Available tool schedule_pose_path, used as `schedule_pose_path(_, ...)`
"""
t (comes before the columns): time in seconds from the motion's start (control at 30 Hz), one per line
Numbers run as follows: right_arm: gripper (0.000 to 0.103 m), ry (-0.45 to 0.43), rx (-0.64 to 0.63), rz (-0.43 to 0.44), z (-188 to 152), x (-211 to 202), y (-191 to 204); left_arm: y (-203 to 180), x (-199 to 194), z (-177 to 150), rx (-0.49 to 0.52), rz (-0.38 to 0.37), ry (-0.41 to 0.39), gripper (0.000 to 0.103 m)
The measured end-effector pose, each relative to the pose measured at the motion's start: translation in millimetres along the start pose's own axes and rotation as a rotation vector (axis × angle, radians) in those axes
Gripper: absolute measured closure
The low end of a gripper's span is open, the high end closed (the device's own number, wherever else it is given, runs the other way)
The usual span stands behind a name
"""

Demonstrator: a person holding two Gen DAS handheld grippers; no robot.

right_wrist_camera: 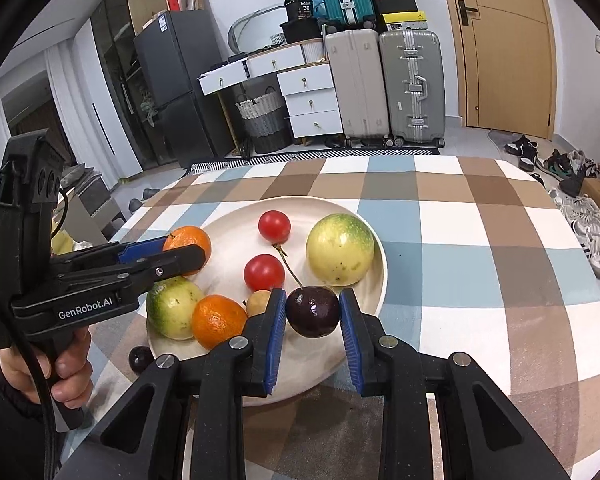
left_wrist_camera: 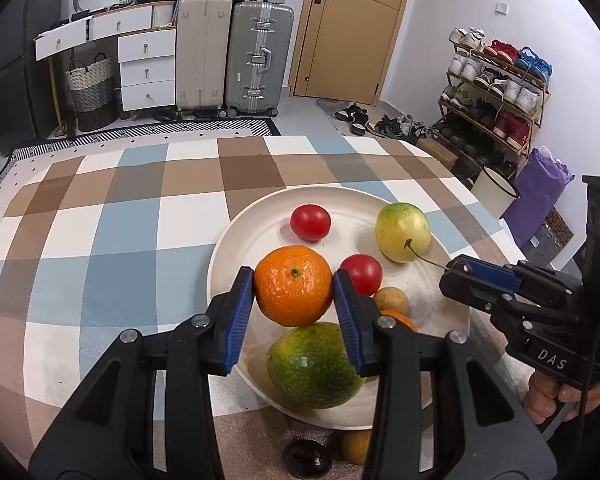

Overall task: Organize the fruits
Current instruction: 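Open the left tool to drop the orange in the plate while the right tool releases the cherry, then withdraw both tools toward the dark plum and brown round fruit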

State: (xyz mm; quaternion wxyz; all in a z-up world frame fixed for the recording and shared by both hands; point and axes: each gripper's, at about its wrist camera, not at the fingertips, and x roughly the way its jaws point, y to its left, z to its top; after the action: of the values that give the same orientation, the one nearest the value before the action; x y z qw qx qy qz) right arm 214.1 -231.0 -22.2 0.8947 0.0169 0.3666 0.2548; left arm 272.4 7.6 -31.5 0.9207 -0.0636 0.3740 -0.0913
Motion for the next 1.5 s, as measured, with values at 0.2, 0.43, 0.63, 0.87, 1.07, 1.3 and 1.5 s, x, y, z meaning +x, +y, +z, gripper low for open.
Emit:
schedule_pose_path(0.2, 0.076, -0.001, 0.003, -0.017, -1.0, 0.6, -1.4, 0.8, -0.8, -1.3, -0.016, 0.001, -0.006, 0.065)
schedule_pose_path(0.43, 0.055, -0.086, 0.046, -0.038, 1.3, -20.8, -9.7, 6.3, -17.7, 2.5, -0.052, 0.015, -0.053, 0.030)
schedule_pose_path(0.63, 0.014, -0.109, 0.055, -0.065, 7.8, -33.8, -14.7, 18.2, -45.9, -1.8, -0.105, 0.022, -0.104, 0.001)
schedule_pose_path(0.87, 0.000, -0.095, 0.045, -0.095, 9.2, -48.3, -11.4, 14.4, -73.6, -25.4, -0.064, 0.104, -0.100, 0.001)
schedule_pose_path(1.07, 0.000, -0.055, 0.039, -0.082, -0.4, -51.8, -2.9, 17.3, -89.9, -45.7, -0.069, 0.123, -0.084, 0.001)
schedule_pose_path(1.3, 0.000, -0.052, -0.003, -0.058, -9.8, -53.8, 11.9, 15.1, -94.9, -64.1, -0.061, 0.090, -0.053, 0.001)
schedule_pose_path(1.5, 0.000, -0.020, 0.011, -0.049, -15.8, -45.1, 9.6, 7.6, -89.4, -69.1, -0.025, 0.104, -0.022, 0.001)
